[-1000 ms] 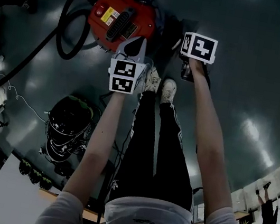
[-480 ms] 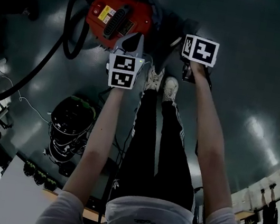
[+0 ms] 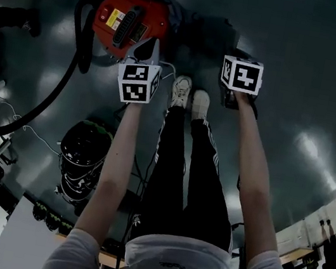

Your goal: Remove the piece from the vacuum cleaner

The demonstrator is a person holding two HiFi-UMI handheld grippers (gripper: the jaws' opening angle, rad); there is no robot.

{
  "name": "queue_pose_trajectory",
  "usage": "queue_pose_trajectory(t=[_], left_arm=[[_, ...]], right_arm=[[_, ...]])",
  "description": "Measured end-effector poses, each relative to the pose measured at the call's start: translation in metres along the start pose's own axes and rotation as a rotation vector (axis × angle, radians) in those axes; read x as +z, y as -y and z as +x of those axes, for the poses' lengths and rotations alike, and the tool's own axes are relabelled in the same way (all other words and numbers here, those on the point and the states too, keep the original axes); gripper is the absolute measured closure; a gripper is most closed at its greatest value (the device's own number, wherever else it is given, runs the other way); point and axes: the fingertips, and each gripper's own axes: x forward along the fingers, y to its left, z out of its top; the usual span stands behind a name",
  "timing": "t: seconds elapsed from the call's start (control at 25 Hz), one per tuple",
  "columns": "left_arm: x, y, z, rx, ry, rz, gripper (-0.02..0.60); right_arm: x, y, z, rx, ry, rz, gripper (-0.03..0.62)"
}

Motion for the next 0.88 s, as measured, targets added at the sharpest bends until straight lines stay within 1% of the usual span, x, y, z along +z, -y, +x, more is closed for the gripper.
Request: queue_pose_trajectory(t=[0.08,0.12,0.24,0.32,0.4,0.48,0.56,0.68,0.72,0.8,0.88], left_arm=[[0.001,-0.001,-0.001,-0.002,-0.007,-0.023,0.58],[0.007,-0.002,-0.007,0.003,0.015,-0.042,0.58],[0.042,0.001,-0.05,0.022,0.155,-0.102,0.58],[0.068,0.01,-0.086,0.017,0.224,-0.136,0.58],[0.108,0.025,-0.124,-0.006,0.298,-0.162,0.581],[0.155,0.043,-0.172,-0.037,0.387,-0.183,0.58],[0.188,0.061,-0.226,-0.057,0.468,-0.195,0.58],[0.221,0.07,-0.303,-0.067,0.579,-0.212,0.58],[0.234,0.069,-0.329,-0.068,0.628,-0.226,0.58],[0.248,0.066,-0.379,-0.06,0.723,-0.245,0.58],[0.25,0.059,-0.418,-0.04,0.785,-0.22,0.58]], right_arm=[[0.0,-0.006,-0.007,0.017,0.016,-0.003,0.551],[0.001,-0.009,-0.014,0.023,0.027,0.0,0.551],[0.006,-0.016,-0.048,0.037,0.066,0.026,0.551],[0.012,-0.023,-0.084,0.055,0.1,0.059,0.551],[0.032,-0.03,-0.137,0.087,0.164,0.103,0.551],[0.058,-0.04,-0.205,0.111,0.25,0.125,0.551],[0.072,-0.055,-0.276,0.136,0.329,0.145,0.551],[0.083,-0.096,-0.369,0.238,0.453,0.21,0.551],[0.089,-0.11,-0.395,0.277,0.498,0.212,0.551],[0.094,-0.136,-0.441,0.325,0.573,0.167,0.551],[0.099,-0.153,-0.473,0.341,0.638,0.123,0.551]])
